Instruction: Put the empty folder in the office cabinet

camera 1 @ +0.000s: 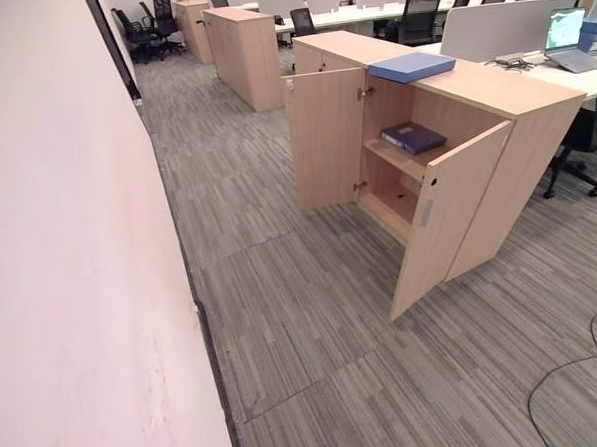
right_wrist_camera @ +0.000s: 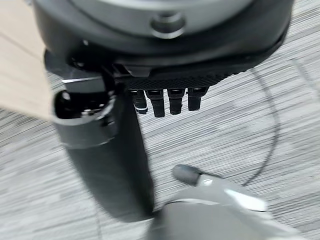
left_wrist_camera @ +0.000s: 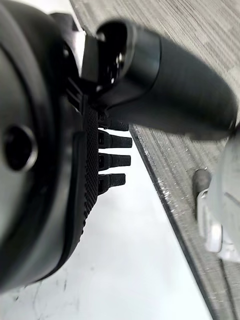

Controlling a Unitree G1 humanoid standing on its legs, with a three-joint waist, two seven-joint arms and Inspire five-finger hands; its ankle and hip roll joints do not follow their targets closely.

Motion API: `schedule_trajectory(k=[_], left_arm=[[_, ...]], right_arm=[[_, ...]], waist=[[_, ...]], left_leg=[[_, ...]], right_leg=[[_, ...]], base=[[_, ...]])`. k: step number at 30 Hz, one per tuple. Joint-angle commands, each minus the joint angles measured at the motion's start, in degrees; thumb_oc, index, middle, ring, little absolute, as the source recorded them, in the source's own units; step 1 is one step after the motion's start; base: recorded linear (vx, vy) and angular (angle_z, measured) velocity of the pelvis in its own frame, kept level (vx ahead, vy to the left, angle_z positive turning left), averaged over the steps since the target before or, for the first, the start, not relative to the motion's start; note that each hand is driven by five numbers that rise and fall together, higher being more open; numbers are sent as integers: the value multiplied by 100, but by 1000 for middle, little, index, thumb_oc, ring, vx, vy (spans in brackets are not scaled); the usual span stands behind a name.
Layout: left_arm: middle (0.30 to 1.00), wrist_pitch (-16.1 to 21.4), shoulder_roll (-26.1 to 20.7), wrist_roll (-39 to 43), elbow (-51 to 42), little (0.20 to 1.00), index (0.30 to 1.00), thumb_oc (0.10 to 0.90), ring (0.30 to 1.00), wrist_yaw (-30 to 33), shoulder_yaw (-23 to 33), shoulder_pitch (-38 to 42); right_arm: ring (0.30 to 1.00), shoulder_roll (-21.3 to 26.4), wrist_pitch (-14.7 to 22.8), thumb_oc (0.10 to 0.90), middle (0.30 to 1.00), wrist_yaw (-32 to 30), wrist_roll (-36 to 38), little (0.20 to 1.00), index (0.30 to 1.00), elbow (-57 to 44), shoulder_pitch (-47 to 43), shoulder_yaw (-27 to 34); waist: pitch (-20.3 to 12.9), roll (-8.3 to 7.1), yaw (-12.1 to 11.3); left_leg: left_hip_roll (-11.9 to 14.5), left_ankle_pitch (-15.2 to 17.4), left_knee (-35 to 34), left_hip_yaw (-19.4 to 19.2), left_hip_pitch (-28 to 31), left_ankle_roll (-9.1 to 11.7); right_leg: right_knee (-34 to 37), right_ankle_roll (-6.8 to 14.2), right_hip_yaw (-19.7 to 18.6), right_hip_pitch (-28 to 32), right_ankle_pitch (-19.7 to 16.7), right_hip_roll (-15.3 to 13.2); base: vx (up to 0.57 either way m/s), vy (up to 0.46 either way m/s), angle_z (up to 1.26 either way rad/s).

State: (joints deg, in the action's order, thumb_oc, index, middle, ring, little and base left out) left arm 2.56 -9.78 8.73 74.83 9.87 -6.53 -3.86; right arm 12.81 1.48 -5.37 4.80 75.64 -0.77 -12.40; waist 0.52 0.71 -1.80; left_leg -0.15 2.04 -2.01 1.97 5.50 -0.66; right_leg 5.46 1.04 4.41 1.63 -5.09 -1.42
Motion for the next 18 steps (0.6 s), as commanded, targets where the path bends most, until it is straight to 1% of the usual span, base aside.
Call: schedule_trajectory(k=[1,5,6,7,13,18], left_arm=[[900,83,49,14,229,900,900,800,900,-117,116,214],[900,77,2,-116,212,900,900,800,900,-146,41,227],[900,4,11,-162,307,900,900,800,900,-381,-12,237],[900,17,2,-223,329,900,900,800,900,-452,-58,244],[900,-36,-28,-372,416,900,900,800,900,-550,-112,245],[900,-81,-38,-562,518,900,900,800,900,-713,-227,260]], right_arm=[[900,2,-45,800,900,96,-11,900,900,147,-153,-160],[900,-47,-89,800,900,208,-73,900,900,241,-113,-203],[900,-30,-98,800,900,271,-124,900,900,251,-102,-215],[900,-17,-124,800,900,321,-162,900,900,275,-88,-236],[900,26,-191,800,900,440,-398,900,900,356,-101,-318],[900,39,-201,800,900,517,-440,900,900,381,-79,-324]], waist=[[174,-206,66],[163,-215,63],[160,-203,82],[156,-195,94],[156,-178,117],[149,-161,142]], left_leg=[[-477,-79,-299,454,-257,55],[-468,-59,-299,441,-236,54],[-464,-54,-299,422,-226,56],[-465,-48,-299,412,-221,59],[-457,-31,-299,397,-204,53],[-449,-22,-299,383,-199,48]], right_leg=[[-46,359,129,347,453,176],[-46,365,133,376,456,173],[-46,364,129,385,462,181],[-46,363,125,383,462,186],[-46,361,101,382,451,190],[-46,355,76,383,460,197]], base=[[0,0,0],[-3,-3,-2],[0,0,0],[0,0,0],[0,0,0],[0,0,0]])
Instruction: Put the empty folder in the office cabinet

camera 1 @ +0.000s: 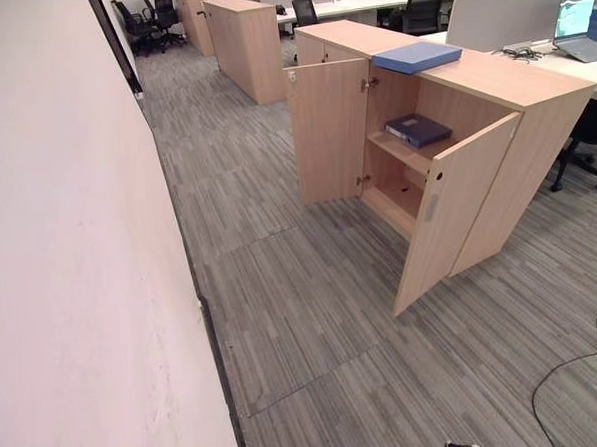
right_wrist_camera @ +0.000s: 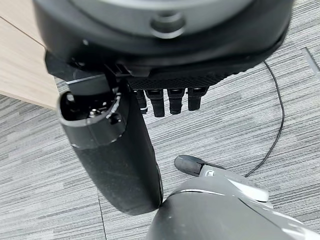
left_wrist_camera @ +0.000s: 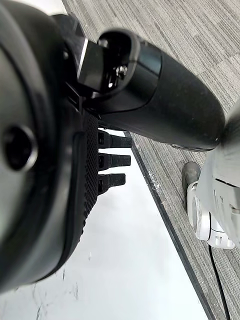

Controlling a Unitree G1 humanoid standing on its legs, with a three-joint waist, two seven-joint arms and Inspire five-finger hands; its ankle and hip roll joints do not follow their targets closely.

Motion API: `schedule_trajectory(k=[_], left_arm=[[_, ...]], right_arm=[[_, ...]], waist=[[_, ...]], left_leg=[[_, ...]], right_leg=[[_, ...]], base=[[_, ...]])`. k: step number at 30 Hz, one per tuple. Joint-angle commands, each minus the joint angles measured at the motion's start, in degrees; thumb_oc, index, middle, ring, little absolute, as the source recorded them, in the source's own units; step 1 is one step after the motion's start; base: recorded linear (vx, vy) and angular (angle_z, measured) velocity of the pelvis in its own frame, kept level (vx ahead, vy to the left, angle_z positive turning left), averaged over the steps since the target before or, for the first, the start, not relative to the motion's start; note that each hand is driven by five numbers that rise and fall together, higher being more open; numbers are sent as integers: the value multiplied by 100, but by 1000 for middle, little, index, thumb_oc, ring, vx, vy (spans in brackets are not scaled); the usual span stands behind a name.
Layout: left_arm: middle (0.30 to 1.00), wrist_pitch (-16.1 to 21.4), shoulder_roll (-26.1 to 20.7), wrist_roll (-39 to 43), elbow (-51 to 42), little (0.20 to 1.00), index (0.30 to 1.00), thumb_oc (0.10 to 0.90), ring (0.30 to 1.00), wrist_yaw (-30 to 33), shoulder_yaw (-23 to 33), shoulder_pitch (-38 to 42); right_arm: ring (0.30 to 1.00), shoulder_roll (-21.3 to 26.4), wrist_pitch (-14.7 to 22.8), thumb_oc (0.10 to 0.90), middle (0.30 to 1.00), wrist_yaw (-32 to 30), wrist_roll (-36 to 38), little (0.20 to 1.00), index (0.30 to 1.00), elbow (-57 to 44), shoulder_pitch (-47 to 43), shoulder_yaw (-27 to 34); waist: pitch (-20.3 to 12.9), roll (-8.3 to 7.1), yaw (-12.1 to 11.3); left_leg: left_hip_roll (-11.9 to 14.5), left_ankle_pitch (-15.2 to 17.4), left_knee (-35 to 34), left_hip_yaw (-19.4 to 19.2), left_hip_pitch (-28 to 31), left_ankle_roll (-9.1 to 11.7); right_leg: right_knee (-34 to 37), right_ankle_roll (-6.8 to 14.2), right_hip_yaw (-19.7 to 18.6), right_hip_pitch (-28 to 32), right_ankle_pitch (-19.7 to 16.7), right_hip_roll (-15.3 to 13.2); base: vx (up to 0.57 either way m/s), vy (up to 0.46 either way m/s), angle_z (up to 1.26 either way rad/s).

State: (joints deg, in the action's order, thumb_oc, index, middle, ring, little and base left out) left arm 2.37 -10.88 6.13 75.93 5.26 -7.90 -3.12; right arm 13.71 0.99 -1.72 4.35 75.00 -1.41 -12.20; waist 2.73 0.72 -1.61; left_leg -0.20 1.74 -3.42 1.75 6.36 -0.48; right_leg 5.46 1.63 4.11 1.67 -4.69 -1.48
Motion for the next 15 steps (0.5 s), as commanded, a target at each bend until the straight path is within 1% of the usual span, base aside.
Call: schedule_trajectory(k=[1,8,15], left_arm=[[900,-71,69,-326,422,900,900,800,900,-276,-106,189],[900,-151,73,-434,555,900,900,800,900,-502,-174,218],[900,-183,54,-507,573,900,900,800,900,-547,-189,256]], right_arm=[[900,-42,-161,800,900,169,-410,900,900,448,-13,-350],[900,-8,-193,800,900,266,-513,900,900,414,-34,-396],[900,-23,-213,800,900,316,-445,900,900,414,-36,-377]], waist=[[-73,-162,129],[-90,-146,161],[-113,-144,172]], left_leg=[[-444,12,-158,405,-279,27],[-426,40,-158,365,-244,27],[-409,71,-158,330,-216,31]], right_leg=[[-46,295,103,383,419,203],[-46,295,75,397,430,205],[-46,302,80,420,442,193]], base=[[0,0,0],[0,0,0],[0,0,0]])
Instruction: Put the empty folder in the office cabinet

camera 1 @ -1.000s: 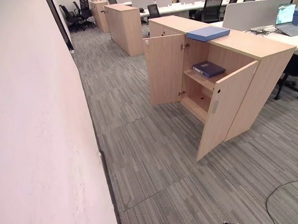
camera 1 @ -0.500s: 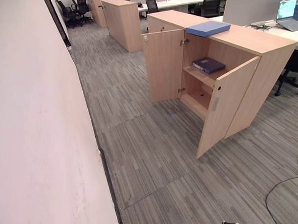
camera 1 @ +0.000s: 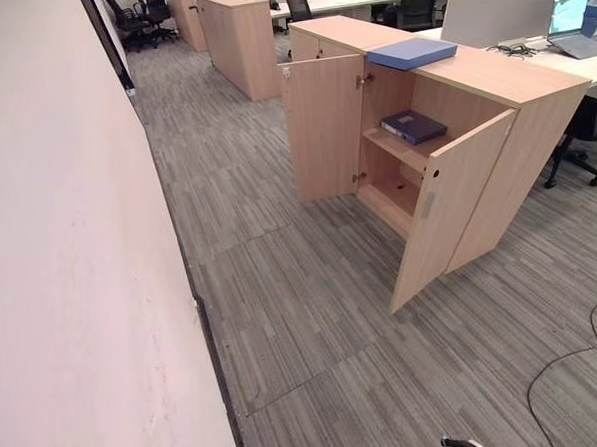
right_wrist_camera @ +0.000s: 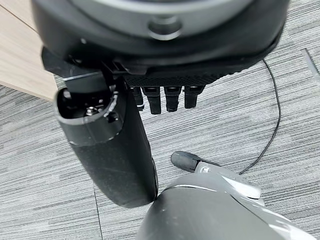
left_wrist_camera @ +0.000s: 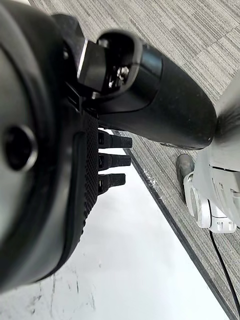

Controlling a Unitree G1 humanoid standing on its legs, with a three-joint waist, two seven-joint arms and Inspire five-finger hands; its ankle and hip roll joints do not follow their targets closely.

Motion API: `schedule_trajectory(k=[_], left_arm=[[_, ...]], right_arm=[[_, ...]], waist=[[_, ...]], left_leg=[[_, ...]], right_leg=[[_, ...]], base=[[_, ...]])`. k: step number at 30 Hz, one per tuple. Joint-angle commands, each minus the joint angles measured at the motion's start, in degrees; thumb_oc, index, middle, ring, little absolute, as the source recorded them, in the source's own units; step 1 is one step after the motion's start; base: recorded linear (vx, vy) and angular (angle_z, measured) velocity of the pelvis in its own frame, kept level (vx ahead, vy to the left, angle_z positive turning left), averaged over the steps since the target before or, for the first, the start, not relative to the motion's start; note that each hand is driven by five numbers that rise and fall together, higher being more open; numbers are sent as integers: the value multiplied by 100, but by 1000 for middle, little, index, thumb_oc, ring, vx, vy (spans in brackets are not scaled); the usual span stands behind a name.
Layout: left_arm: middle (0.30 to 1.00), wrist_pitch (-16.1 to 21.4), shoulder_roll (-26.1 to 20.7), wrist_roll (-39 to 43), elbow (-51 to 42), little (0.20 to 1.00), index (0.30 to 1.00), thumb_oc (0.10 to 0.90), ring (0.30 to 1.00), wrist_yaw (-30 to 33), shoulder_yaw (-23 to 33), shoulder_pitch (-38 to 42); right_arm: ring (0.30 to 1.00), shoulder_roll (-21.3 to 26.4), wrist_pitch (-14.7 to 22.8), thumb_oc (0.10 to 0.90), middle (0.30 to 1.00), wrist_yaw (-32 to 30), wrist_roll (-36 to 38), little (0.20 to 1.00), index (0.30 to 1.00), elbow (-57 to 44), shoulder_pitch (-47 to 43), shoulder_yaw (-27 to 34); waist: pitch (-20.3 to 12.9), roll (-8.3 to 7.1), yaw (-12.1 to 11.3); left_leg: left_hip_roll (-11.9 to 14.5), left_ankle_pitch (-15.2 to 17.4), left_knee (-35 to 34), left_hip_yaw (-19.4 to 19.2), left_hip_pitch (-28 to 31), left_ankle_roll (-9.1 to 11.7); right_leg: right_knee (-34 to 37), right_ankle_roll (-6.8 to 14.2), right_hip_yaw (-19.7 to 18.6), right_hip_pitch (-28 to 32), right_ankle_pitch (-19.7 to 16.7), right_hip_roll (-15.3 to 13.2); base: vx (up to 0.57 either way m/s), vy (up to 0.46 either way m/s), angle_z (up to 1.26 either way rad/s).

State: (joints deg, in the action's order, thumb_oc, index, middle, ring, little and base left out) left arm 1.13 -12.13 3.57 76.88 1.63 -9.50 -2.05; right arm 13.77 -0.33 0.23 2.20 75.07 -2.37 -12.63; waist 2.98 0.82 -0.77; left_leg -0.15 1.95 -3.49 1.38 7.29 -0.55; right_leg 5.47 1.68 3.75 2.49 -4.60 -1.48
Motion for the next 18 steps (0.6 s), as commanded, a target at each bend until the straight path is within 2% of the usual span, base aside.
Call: schedule_trajectory(k=[1,18], left_arm=[[900,-58,175,-257,482,900,900,800,900,-184,-29,149],[900,-84,162,-254,510,900,900,800,900,-205,-60,189]], right_arm=[[900,-28,-81,800,900,121,-228,900,900,406,59,-333],[900,-36,-98,800,900,139,-204,900,900,400,68,-349]], waist=[[-139,-154,88],[-137,-173,79]], left_leg=[[-417,51,-151,369,-308,38],[-418,71,-151,403,-301,45]], right_leg=[[-47,297,116,338,432,194],[-47,301,151,333,434,182]], base=[[0,0,0],[0,0,0]])
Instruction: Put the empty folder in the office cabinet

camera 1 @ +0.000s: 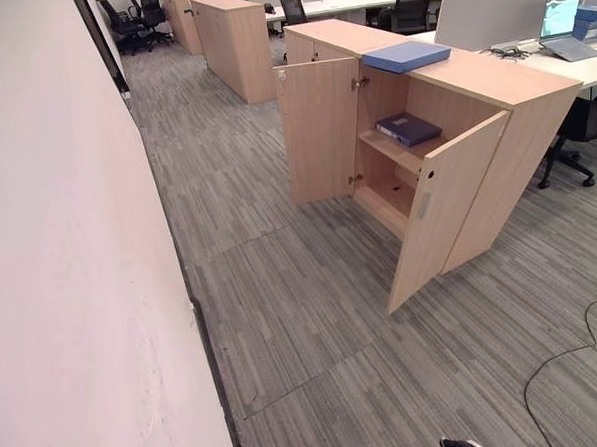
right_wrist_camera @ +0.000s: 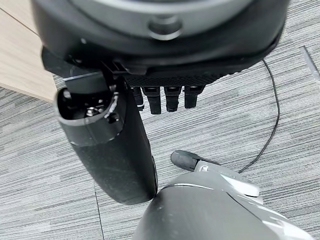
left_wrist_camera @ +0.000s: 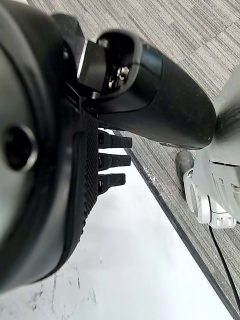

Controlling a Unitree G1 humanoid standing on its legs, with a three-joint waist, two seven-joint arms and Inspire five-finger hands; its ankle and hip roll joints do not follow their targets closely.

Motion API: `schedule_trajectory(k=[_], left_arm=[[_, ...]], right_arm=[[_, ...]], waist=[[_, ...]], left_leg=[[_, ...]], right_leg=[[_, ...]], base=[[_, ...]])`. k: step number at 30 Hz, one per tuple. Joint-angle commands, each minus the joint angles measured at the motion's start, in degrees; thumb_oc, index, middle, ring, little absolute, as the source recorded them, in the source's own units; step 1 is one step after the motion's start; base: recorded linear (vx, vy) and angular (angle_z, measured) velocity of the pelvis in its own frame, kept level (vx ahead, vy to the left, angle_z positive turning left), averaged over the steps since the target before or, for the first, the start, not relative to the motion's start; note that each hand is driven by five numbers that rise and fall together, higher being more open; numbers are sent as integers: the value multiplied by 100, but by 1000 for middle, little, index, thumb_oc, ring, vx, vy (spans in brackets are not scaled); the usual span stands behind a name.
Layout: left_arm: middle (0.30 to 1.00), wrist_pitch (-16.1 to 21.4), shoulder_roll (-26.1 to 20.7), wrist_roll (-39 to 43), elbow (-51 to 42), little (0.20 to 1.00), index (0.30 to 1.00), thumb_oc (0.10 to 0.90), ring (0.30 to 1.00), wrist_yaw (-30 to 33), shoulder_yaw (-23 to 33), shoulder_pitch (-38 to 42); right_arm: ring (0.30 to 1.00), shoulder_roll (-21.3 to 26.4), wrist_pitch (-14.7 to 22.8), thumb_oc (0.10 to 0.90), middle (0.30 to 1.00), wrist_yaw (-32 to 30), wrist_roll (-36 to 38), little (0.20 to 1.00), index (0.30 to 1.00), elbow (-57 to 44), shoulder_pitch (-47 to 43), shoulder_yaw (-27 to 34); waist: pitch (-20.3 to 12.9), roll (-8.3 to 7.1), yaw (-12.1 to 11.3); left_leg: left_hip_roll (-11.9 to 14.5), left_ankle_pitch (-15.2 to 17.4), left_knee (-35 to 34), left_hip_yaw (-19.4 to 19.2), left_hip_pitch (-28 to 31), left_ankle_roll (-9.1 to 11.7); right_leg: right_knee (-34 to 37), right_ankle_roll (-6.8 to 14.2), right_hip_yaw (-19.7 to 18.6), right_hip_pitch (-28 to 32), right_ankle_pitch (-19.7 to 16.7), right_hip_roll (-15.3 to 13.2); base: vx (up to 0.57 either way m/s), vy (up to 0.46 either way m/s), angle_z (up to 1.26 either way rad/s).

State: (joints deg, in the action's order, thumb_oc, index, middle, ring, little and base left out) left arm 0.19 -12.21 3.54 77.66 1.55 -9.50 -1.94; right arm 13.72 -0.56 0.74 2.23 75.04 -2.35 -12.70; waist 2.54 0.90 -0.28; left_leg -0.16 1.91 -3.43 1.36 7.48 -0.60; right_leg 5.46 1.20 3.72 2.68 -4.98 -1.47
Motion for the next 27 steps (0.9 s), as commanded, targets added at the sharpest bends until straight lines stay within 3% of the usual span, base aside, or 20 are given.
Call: schedule_trajectory(k=[1,13,19,21,22,23,24,27], left_arm=[[900,9,170,-254,434,900,900,800,900,-204,-63,182],[900,-22,108,-216,435,900,900,800,900,-167,-40,228],[900,-32,57,164,384,900,900,800,900,-83,148,312],[900,-13,47,341,386,900,900,800,900,-77,244,336],[900,8,42,377,335,900,900,800,900,-82,255,400],[900,8,42,377,335,900,900,800,900,-82,255,401],[900,35,71,424,292,900,900,800,900,-45,246,430],[900,51,79,497,250,900,900,800,900,-62,269,405]], right_arm=[[900,-34,-73,800,900,87,-193,900,900,404,69,-338],[900,16,-92,800,900,128,-136,900,900,361,6,-359],[900,36,-96,800,900,136,6,900,900,353,-39,-327],[900,42,-85,800,900,156,64,900,900,369,-50,-275],[900,74,-80,800,900,166,43,900,900,374,-95,-301],[900,74,-79,800,900,166,43,900,900,375,-97,-300],[900,135,-122,800,900,137,-37,900,900,451,-150,-327],[900,197,-140,800,900,120,-123,900,900,505,-132,-362]], waist=[[-91,-182,34],[41,-161,42],[180,-209,19],[283,-266,-1],[479,-340,-47],[473,-334,-45],[637,-358,-125],[664,-354,-204]], left_leg=[[-419,77,-157,406,-320,50],[-426,42,-157,468,-439,43],[-309,22,-157,544,-473,28],[-328,243,541,392,-762,86],[-441,431,1686,163,-1307,219],[-436,452,1727,165,-1336,219],[-399,220,2517,3,-1861,274],[-360,53,2602,-125,-2364,224]], right_leg=[[-46,350,156,313,473,181],[-46,310,203,238,452,188],[-425,202,278,36,689,253],[-725,119,307,-40,887,204],[-871,52,346,-10,979,88],[-876,51,349,-22,980,95],[-778,-22,387,145,1044,68],[-673,-30,386,304,1103,87]], base=[[0,0,0],[1,-5,0],[42,-78,4],[5,-94,5],[-19,-74,9],[33,-112,19],[46,-56,24],[129,-39,11]])
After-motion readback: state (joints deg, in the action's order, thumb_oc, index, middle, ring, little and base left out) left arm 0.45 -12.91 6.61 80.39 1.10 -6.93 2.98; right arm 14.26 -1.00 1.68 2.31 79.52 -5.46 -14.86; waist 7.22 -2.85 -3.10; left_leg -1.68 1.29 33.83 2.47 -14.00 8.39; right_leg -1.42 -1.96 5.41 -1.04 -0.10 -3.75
